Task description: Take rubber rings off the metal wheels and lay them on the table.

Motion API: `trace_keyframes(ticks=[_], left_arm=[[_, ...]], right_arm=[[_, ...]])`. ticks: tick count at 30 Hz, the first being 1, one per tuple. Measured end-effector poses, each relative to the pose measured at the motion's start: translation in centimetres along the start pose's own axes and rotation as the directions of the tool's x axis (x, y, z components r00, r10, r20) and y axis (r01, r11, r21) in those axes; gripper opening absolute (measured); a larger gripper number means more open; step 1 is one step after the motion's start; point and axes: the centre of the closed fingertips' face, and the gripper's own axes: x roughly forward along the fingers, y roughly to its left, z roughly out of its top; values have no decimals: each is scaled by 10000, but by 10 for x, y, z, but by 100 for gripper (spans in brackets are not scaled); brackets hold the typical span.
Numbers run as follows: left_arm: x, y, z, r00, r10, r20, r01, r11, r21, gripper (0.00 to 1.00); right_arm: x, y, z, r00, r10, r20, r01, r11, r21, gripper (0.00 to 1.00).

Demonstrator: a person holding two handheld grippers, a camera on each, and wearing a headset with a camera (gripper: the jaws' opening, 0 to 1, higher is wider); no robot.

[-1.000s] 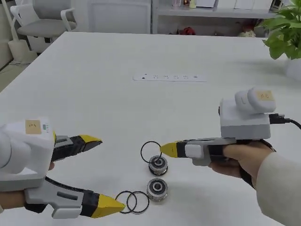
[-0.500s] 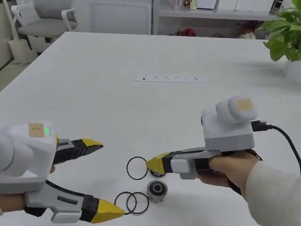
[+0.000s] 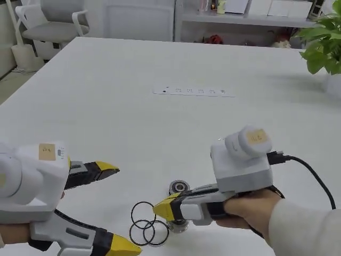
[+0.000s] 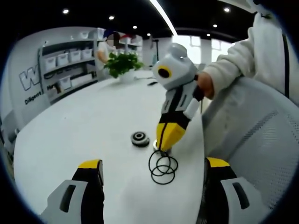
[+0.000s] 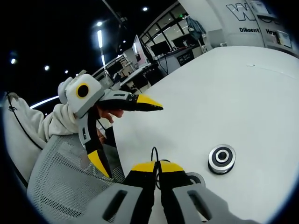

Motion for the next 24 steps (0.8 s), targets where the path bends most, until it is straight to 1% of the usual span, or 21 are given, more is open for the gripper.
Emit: trace_keyframes(ticks=[4,10,13,17,24], left_arm=[[0,0,0,10000,15,-9,-15,10000,4,91],[1,-1,-2,10000,-34,-91,34,10000,15,90],[1,-1,-2,9999,-46,-105,47,10000,44,90],[1,0,-2,10000,-31,-77,31,10000,31,90],[2,-2,-3,9999,-101,-112,101,9999,42,89]], right_arm=[[5,2,-8,9997,-18,-263,13,9999,-170,0],[8,-1,-13,9989,-202,-427,189,9994,-290,0],[8,-3,-14,9987,-267,-430,257,9994,-241,0],[7,-9,-13,9979,-513,-399,503,9984,-263,1],[6,-17,-13,9954,-860,-427,840,9953,-476,6]])
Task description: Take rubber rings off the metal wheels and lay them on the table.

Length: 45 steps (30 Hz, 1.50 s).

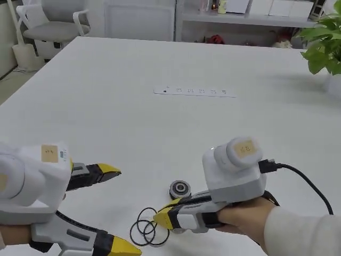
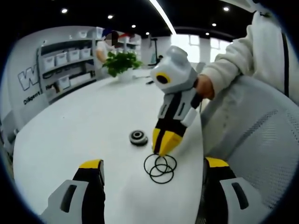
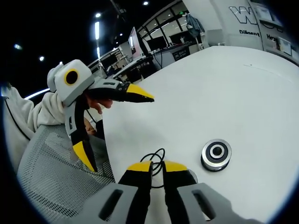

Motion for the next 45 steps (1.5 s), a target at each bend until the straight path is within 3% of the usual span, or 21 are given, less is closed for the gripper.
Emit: trace_keyframes(ticks=[12,23,30,37,42,45], left_arm=[[0,1,-1,10000,38,7,-38,10000,-48,89],[-1,0,0,10000,50,37,-50,10000,-29,89],[-2,1,2,9999,100,105,-99,9999,-72,88],[-2,0,7,9996,77,288,-74,9999,-125,88],[0,-3,11,9994,-44,329,44,10000,12,87],[-1,-2,19,9980,-31,631,36,10000,-88,87]], right_arm=[[-4,-8,2,9996,-270,65,270,9996,-50,8],[-17,-22,22,9946,-711,755,701,9974,153,10],[-28,-31,36,9862,-969,1345,921,9949,415,13],[-41,-41,51,9715,-1271,2002,1203,9917,454,16],[-48,-52,54,9633,-1510,2220,1439,9884,480,16],[-53,-61,54,9578,-1775,2262,1676,9839,626,16]])
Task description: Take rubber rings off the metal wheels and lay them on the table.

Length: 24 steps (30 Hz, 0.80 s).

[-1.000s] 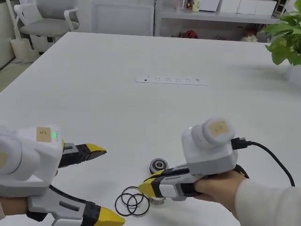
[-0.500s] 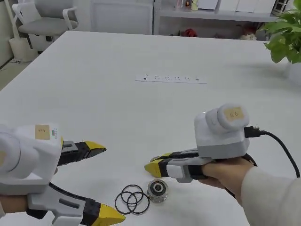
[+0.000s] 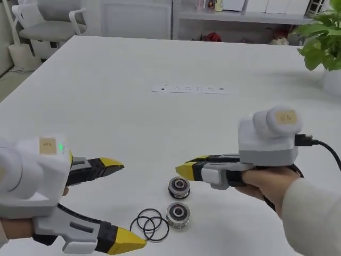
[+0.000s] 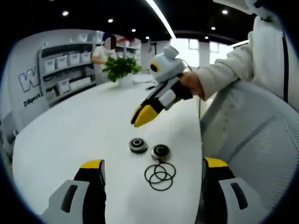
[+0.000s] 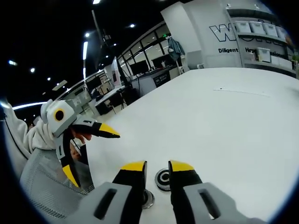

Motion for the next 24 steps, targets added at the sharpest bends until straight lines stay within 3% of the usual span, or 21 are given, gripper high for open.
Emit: trace_keyframes(ticks=[7,12,16,22,24], left_arm=[[-1,1,26,9971,-111,751,116,9999,-63,87],[-2,6,45,9962,-132,863,102,9993,350,85],[-3,5,72,9910,-449,1258,356,9966,749,82],[-2,12,114,9847,-622,1627,348,9856,1657,79],[1,14,120,9850,-694,1582,395,9819,1854,77]], right_arm=[[-6,-21,-7,9988,-485,-108,487,9986,201,15],[-9,-31,-15,9973,-654,-336,667,9970,395,15],[-10,-35,-25,9953,-736,-633,759,9965,347,16],[-10,-36,-33,9932,-695,-934,717,9972,212,16],[-9,-34,-34,9929,-626,-1012,644,9978,145,17]])
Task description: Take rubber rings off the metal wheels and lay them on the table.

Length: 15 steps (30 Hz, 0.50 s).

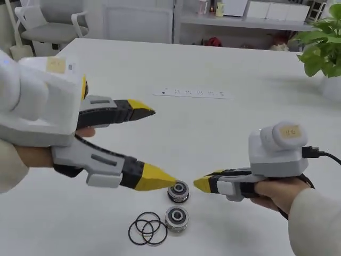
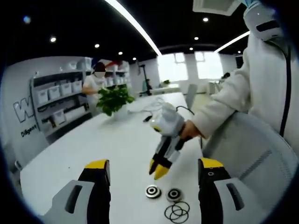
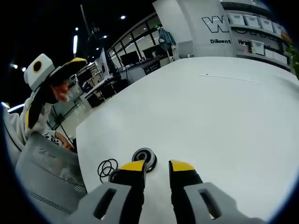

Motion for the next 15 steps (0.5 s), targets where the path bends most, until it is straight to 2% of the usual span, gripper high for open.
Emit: trace_keyframes(ticks=[3,7,10,15], left_arm=[[11,8,1,9993,-95,-366,111,9990,428,77],[29,17,0,9990,-165,-424,184,9989,434,75],[43,22,-9,9978,-260,-613,280,9991,321,71],[59,17,-29,9930,-600,-1019,617,9980,137,72]], right_arm=[[1,1,-2,9999,60,-102,-61,9999,-143,17],[3,4,-6,9995,205,-242,-210,9995,-235,17],[4,5,-8,9991,283,-311,-291,9992,-274,17],[8,7,-13,9979,448,-471,-462,9985,-285,17]])
